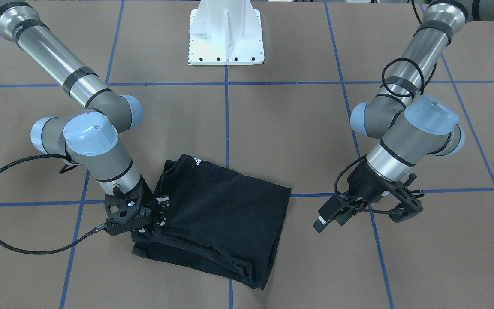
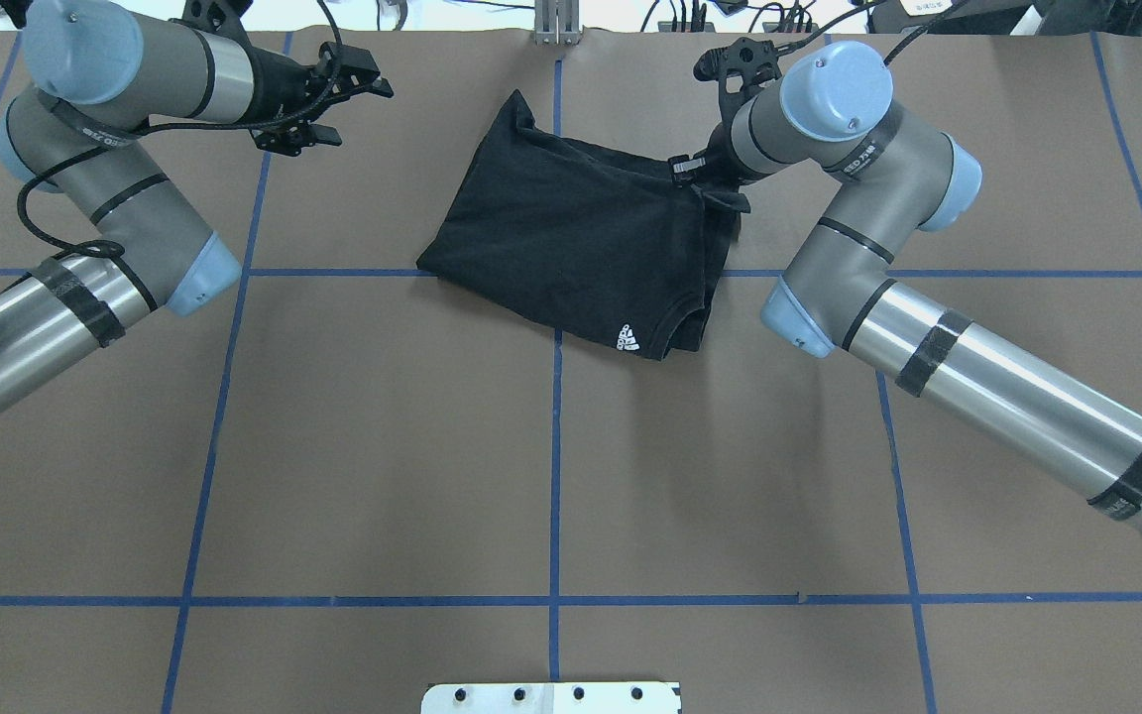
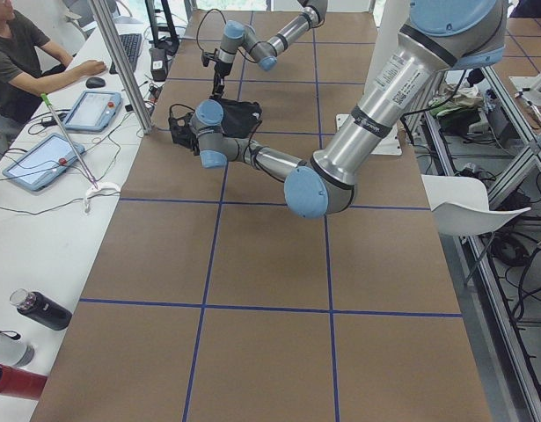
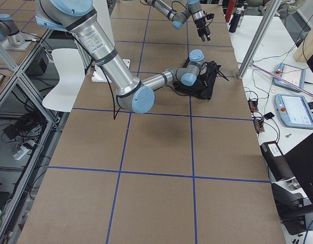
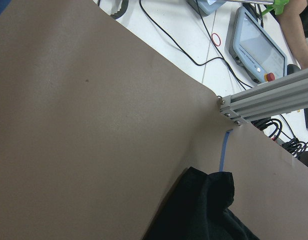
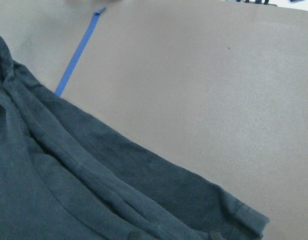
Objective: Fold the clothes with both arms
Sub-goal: 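Lift the right gripper off the shirt and draw it back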
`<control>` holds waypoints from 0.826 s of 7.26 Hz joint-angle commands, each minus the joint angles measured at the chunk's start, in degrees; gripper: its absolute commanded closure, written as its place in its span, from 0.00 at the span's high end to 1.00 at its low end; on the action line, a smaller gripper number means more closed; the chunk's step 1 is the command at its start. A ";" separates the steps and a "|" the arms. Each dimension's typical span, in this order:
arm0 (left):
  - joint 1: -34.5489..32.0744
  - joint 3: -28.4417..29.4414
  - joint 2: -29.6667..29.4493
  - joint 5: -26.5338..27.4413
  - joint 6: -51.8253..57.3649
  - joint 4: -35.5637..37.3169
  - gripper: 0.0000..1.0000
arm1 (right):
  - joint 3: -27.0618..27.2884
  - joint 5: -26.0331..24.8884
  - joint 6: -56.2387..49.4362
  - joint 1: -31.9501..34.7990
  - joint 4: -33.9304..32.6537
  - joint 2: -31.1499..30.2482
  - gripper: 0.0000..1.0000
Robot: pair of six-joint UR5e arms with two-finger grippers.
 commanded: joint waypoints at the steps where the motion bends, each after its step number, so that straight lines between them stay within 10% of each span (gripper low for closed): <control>1: 0.03 -0.05 -0.37 -0.08 0.53 0.00 1.00 | 0.67 6.13 0.64 3.22 -2.10 0.64 1.00; 6: -9.88 -10.23 12.17 -3.25 29.90 5.50 1.00 | 17.50 12.40 -9.75 15.16 -33.34 -4.87 1.00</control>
